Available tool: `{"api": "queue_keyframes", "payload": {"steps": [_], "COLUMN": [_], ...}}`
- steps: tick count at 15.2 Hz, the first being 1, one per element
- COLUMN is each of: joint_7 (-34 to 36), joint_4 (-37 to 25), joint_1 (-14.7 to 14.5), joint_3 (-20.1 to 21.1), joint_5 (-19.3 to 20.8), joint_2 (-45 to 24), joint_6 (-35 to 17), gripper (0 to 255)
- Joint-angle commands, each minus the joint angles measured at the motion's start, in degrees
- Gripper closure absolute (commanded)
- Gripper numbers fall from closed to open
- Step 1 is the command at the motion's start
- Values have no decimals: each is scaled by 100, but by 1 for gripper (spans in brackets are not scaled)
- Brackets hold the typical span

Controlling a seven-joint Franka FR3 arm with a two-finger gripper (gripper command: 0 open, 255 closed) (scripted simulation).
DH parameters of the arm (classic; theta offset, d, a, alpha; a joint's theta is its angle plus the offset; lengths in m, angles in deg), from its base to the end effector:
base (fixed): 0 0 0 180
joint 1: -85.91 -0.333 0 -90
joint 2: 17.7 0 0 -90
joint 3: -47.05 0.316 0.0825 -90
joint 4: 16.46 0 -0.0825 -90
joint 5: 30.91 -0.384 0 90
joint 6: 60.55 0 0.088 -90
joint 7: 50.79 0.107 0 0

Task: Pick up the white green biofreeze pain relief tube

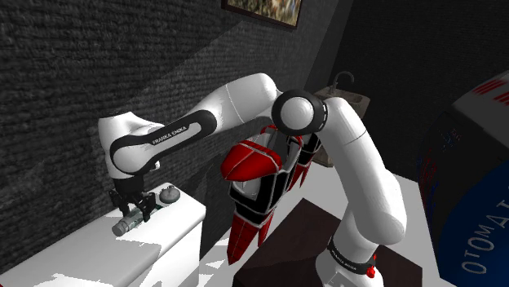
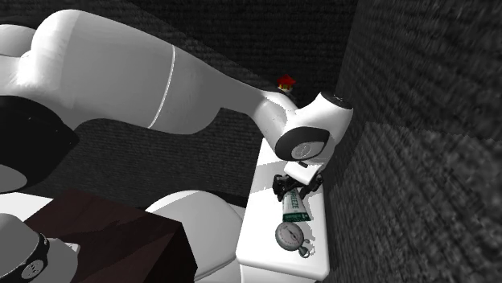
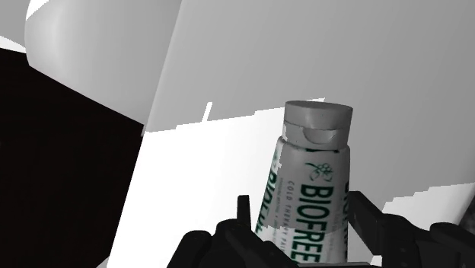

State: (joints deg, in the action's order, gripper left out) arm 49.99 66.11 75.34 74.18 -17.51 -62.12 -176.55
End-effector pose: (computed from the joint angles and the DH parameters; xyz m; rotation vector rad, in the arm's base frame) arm 0.6038 0.3719 0.2560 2.6357 -1.5926 -0.2413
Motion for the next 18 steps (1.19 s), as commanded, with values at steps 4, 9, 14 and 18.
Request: {"api": "queue_keyframes", "payload": {"steps": [4,9,14,18], "joint_7": [0,-3,-16,-26], "joint_4": [0,-21,-115,-219], "joint_1": [0,19,45,59], "joint_3": [0,37,94,135], "joint_5": [0,-42,-111,-163], "joint_2": [-1,123,307,437], "joint_6": [-2,138,407,633], "gripper": [255,255,255,255]}}
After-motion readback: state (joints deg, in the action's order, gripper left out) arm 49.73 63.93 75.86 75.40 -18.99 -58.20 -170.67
